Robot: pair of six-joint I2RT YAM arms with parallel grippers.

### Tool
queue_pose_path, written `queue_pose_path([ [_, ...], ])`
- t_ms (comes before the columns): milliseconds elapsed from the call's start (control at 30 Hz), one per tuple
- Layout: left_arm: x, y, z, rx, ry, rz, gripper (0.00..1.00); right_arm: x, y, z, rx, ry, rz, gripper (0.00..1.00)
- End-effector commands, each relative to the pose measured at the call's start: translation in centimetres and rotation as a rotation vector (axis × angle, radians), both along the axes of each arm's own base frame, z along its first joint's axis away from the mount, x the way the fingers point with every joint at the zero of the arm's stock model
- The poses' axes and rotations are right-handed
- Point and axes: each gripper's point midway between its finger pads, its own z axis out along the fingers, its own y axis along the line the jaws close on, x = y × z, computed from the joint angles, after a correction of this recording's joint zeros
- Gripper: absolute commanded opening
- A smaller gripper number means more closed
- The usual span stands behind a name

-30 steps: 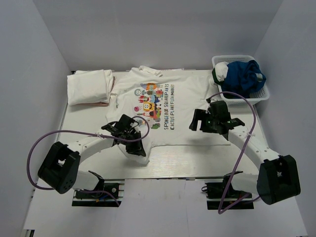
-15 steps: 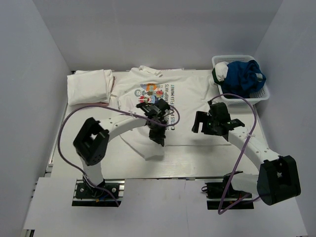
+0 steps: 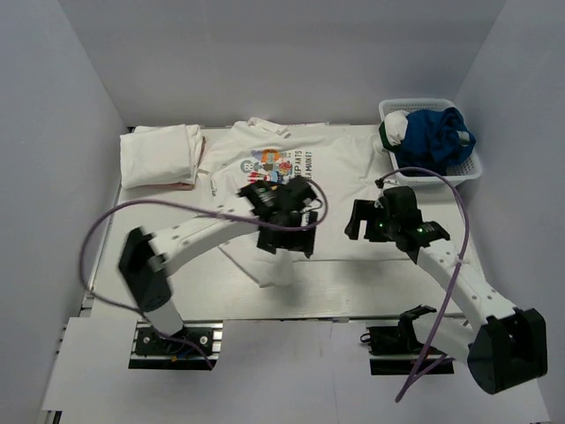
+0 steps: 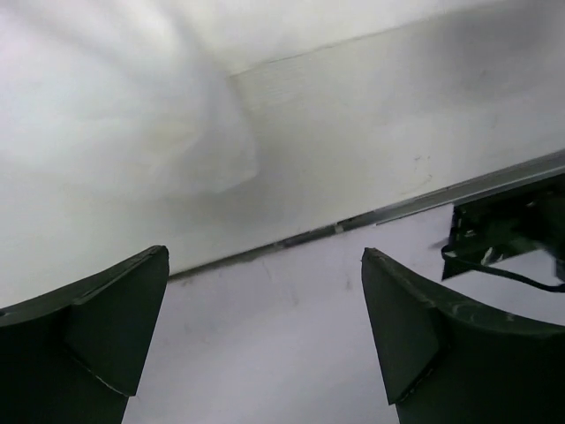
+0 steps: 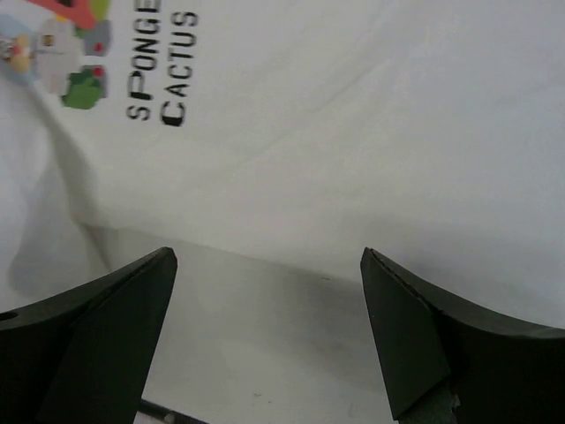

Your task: Fold and stack the t-shirts

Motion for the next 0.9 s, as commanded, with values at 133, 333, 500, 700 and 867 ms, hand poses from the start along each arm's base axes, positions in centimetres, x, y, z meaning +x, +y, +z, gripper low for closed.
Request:
queue_pose_path([
  [133,-2.7,14.5,5.8,0.042,-0.198,0.625,1.0,-3.2,8.2,6.4,0.183,-0.19,0.414,0.9],
  [333,-5.4,16.7,5.2,-0.207,-0.184,0.781,1.0,-6.0,17.3,4.1,0.067,-0.098,0.542,0.9],
  [500,-6.7,16.6,1.6,-0.226,-0.133,0.749,1.0,-7.6,20.5,0.6,-0.006,0.019,0.508,0.89],
  [700,-6.5,16.8,1.7,-0.153,-0.138,0.719,1.0,-7.5,21.9,-3.1,-0.193,0.109,0.527,0.69],
  [867,-6.1,16.4,1.2,-0.15,-0.152,0.677,1.0,-7.4,22.2,-3.8,-0.213,0.144,0.523,0.31],
])
